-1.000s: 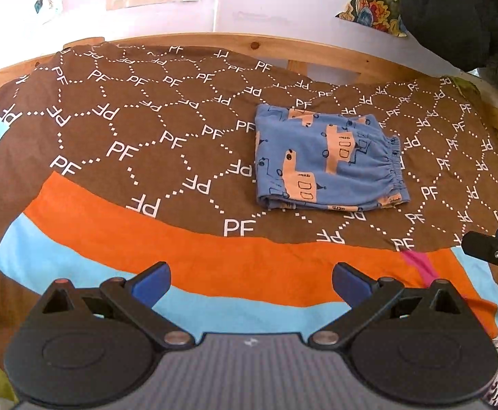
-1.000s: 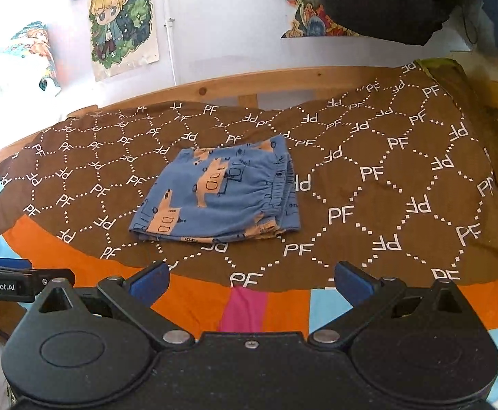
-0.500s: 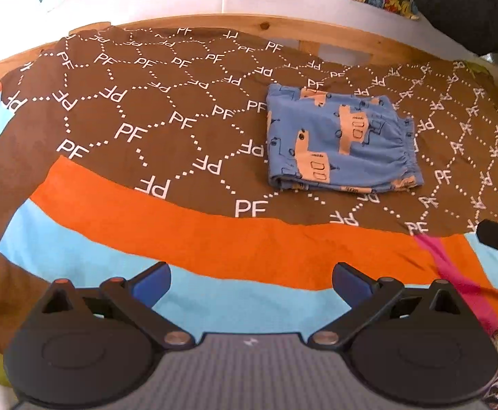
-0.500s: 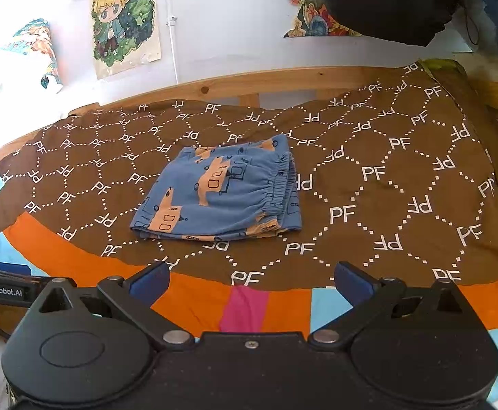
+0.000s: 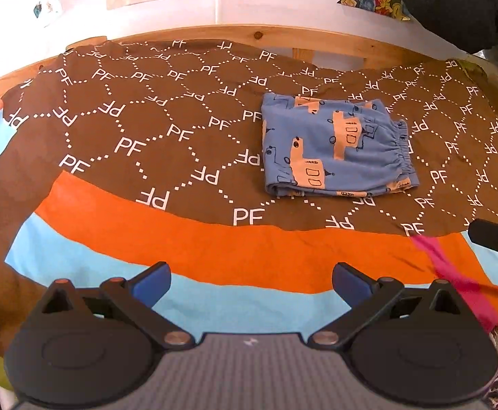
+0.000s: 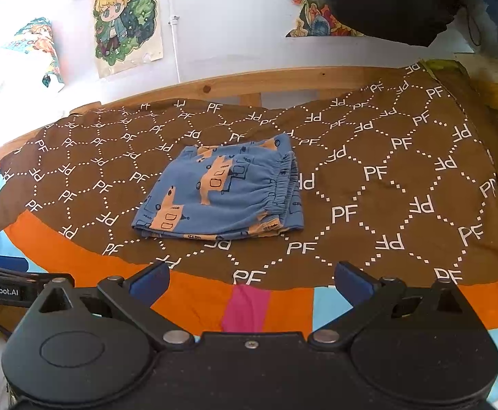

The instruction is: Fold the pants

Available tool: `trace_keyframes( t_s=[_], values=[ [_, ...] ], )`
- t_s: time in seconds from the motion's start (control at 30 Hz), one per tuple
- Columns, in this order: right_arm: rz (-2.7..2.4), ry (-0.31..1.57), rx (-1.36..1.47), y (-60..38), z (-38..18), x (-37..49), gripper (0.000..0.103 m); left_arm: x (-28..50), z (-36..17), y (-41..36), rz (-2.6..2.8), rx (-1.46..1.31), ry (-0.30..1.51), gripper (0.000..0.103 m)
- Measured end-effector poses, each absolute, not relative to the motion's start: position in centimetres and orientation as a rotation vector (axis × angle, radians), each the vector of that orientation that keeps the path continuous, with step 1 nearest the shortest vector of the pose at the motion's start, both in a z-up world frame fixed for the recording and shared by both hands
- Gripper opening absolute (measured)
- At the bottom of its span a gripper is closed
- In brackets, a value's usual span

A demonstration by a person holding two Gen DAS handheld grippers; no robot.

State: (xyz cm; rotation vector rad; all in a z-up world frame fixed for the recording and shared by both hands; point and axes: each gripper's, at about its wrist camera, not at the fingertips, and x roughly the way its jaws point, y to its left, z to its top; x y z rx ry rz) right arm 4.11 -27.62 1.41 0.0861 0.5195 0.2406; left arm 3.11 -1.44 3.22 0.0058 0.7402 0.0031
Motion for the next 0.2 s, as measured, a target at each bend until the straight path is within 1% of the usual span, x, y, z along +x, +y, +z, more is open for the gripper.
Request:
trace_keyframes(
  t_s=[0.2],
  values=[
    [0.243,0.521,0.085,-27.6,1.35,4.08,0.102,2.91,3.27,-1.6,0.013,0.025,0.727,0.103]
  ],
)
